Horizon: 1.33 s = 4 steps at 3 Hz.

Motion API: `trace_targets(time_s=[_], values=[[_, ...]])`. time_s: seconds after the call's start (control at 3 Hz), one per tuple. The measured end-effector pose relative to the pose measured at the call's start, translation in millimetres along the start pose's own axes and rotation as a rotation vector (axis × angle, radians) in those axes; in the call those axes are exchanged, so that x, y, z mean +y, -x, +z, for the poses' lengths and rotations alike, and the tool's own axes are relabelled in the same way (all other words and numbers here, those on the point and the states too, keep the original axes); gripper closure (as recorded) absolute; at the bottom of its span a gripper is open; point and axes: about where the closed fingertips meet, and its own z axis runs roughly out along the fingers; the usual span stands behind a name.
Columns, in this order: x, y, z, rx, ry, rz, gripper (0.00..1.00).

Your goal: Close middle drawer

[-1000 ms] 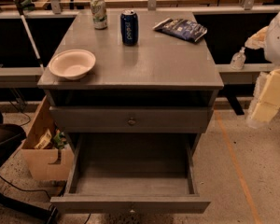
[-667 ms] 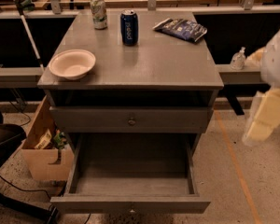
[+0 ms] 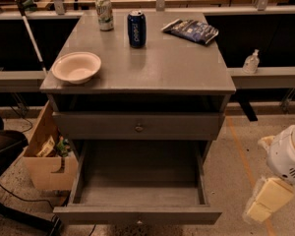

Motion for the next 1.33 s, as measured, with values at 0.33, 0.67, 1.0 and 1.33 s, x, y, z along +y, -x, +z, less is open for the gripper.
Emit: trace_targets(time_s=[0.33, 0.67, 1.0, 1.33], values=[[2.8, 1.6, -1.9, 0.004, 0.001, -0.008, 0.00], [-0.9, -22.1, 37.2, -0.037, 0.061, 0.054, 0.00], [-4.1, -43.9, 122.4, -0.113, 0.185, 0.137, 0.00], [-0.8, -63.3, 194.8, -0.156, 0.301, 0.191, 0.00]])
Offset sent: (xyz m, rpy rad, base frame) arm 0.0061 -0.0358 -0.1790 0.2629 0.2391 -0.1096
